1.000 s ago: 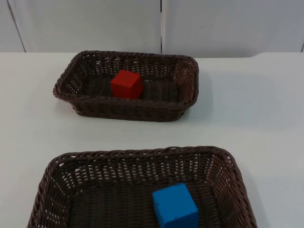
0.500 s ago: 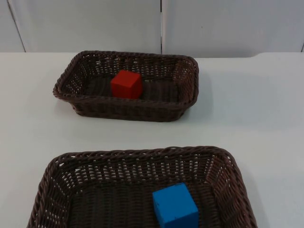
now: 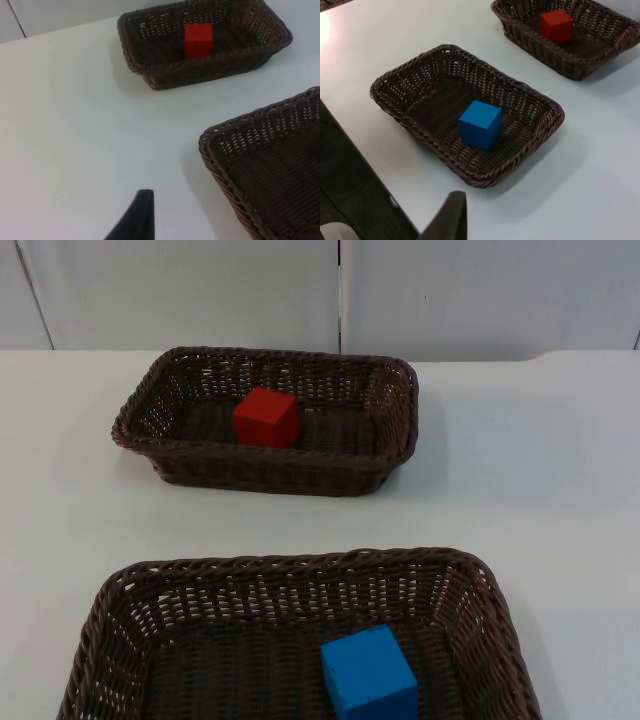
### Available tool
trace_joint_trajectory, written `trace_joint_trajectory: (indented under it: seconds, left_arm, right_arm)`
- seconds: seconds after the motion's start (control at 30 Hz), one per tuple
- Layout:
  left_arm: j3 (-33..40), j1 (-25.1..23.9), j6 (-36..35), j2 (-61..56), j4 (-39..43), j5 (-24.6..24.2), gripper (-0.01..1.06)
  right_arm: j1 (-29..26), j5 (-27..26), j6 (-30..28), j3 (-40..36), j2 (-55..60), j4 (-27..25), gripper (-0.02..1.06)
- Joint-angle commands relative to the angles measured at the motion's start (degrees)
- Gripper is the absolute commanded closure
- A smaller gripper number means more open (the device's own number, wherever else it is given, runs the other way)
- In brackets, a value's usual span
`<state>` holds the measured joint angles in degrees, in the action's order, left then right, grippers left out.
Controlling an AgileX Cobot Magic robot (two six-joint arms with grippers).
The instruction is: Pick up one cube with the left hand and place it into the upper basket. Pick up one cube with the right hand and place it into the lower basket.
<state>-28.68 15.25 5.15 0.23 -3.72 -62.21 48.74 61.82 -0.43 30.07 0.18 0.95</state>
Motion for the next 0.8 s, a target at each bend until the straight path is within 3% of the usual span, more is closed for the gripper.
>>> trace_joint_trajectory:
  seconds: [0.0, 0.77]
  left_arm:
    - [0.2, 0.0, -0.7, -0.2, -0.1, 0.5, 0.05]
    - [0.2, 0.0, -1.4, -0.2, -1.2, 0.5, 0.05]
  right_arm:
    - [0.0, 0.0, 0.1, -0.5, -0.2, 0.0, -0.01]
    - [0.0, 0.0, 0.0, -0.5, -0.2, 0.0, -0.01]
